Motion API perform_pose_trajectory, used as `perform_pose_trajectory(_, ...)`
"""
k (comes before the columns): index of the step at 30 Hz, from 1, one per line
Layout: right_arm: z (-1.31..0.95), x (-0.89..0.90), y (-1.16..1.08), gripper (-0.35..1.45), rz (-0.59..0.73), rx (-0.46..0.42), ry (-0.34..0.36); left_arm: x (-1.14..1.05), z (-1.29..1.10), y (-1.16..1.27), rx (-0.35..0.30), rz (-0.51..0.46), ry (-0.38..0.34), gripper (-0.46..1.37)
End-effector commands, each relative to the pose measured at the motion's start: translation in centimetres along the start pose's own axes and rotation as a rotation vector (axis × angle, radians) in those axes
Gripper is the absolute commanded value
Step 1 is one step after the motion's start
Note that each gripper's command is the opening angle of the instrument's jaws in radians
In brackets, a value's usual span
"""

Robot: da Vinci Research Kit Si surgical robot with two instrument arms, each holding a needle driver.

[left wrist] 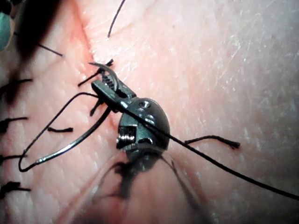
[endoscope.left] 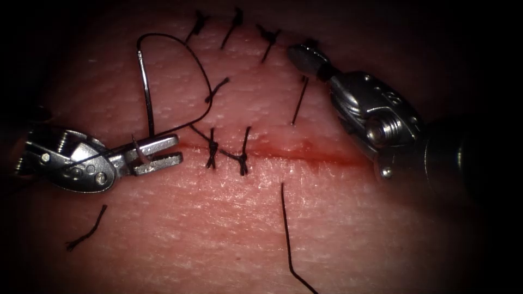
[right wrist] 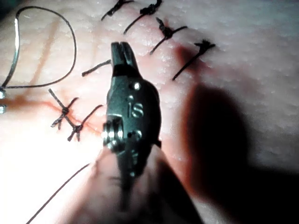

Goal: Wound Closure
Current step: Grasp the suture tail and lengthen it, then set the needle down from the left gripper.

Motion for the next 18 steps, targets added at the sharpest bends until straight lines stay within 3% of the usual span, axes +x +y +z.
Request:
perform_pose_trajectory(1,0.0,0.0,0.01,0.23,-0.008,0.002,0.002,0.0,0.0,0.0,-0.004,0.0,0.0,-0.35)
perform_pose_trajectory(3,0.0,0.0,0.02,0.33,-0.014,0.005,0.004,0.0,0.0,0.0,-0.004,0.0,0.0,-0.35)
perform_pose_trajectory(5,0.01,0.01,0.02,1.03,-0.025,0.004,0.007,0.0,0.0,0.0,-0.004,0.0,0.0,-0.35)
perform_pose_trajectory(7,0.03,0.02,0.04,1.28,-0.042,0.002,0.007,0.0,0.0,0.0,-0.004,0.0,0.0,-0.35)
perform_pose_trajectory(11,0.07,0.04,0.07,1.43,-0.048,-0.006,0.012,0.0,0.0,0.0,-0.005,-0.006,0.001,-0.35)
perform_pose_trajectory(18,0.02,0.04,0.12,1.41,-0.067,0.001,0.011,0.0,-0.01,-0.02,-0.009,-0.001,0.004,-0.35)
